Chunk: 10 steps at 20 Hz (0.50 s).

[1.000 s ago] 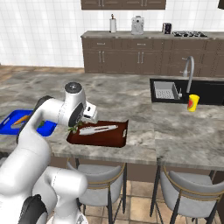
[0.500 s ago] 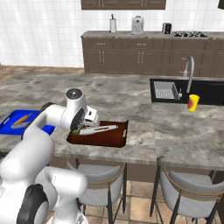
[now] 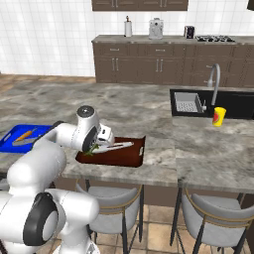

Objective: Gather the broccoli and carrot from the fridge and place them on a tray on the dining counter. Then gather the fish and chicken drumstick from the fridge and place them on the other tray.

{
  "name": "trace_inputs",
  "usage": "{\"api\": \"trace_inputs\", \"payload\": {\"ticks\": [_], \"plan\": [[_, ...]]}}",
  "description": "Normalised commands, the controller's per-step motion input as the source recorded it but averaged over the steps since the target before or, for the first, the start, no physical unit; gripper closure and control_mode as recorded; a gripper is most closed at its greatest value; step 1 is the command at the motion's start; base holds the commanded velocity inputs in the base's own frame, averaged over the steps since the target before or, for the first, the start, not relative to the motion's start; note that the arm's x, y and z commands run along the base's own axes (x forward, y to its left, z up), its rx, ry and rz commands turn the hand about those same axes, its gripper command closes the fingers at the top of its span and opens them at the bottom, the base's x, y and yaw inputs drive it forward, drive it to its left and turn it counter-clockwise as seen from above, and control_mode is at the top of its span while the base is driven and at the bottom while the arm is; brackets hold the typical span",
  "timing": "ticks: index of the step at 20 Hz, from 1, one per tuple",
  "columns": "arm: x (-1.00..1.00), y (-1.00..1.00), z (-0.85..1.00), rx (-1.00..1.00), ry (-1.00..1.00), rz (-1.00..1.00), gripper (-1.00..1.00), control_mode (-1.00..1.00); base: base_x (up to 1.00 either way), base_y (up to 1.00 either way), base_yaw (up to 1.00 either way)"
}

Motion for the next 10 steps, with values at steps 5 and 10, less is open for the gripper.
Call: {"api": "trace_inputs", "payload": {"ticks": [5, 10], "plan": [[0.11, 0.00, -0.18, 0.00, 0.00, 0.00, 1.00, -1.00, 0.00, 0.00, 0.00], [0.13, 0.00, -0.19, 0.00, 0.01, 0.00, 1.00, -1.00, 0.00, 0.00, 0.00]]}}
